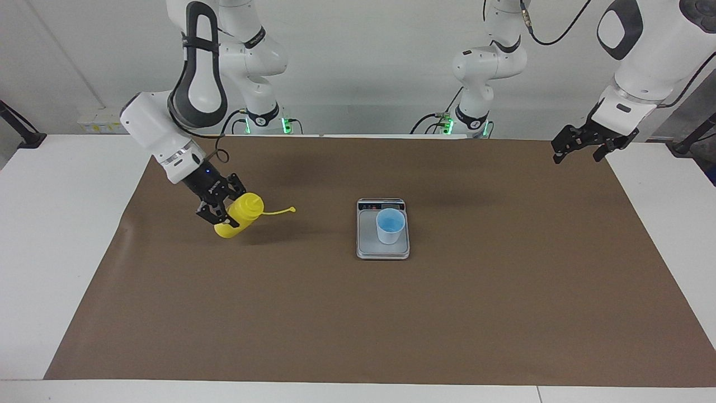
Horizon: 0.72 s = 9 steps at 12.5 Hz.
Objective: Pour seasoning into cup on scale with both arms
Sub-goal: 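Carry the bottle back upright and set it down with the right gripper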
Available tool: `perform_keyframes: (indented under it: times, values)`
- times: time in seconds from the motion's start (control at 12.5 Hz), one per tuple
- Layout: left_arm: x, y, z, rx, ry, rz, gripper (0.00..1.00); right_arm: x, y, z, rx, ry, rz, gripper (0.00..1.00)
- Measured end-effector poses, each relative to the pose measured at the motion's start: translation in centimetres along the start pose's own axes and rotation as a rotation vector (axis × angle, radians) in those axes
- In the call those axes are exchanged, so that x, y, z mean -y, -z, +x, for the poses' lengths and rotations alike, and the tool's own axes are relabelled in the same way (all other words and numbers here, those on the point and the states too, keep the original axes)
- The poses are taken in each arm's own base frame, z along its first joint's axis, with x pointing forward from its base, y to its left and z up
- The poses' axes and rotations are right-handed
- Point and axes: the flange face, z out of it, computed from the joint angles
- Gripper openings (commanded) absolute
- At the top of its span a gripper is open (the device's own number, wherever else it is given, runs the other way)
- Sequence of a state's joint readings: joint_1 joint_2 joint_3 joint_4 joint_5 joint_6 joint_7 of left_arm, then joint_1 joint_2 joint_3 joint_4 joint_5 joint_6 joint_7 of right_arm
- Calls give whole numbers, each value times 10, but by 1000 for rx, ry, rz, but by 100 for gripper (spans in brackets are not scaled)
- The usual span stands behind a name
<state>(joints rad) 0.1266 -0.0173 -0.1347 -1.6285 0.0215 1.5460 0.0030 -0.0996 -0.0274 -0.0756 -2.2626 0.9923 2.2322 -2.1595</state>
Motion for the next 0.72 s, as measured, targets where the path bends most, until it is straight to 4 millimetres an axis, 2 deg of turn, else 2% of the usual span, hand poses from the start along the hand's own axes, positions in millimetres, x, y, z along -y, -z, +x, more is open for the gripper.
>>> perform_keyframes:
  times: [0.16,0.32,0.72]
  values:
    - [0,0,0,0,0,0,100,8,10,-26,-71,21,0,25]
    - [0,0,0,0,0,0,100,16,16,-42,-142,24,5,25]
    - [0,0,0,0,0,0,100,24,4,-58,-272,-1,26,25]
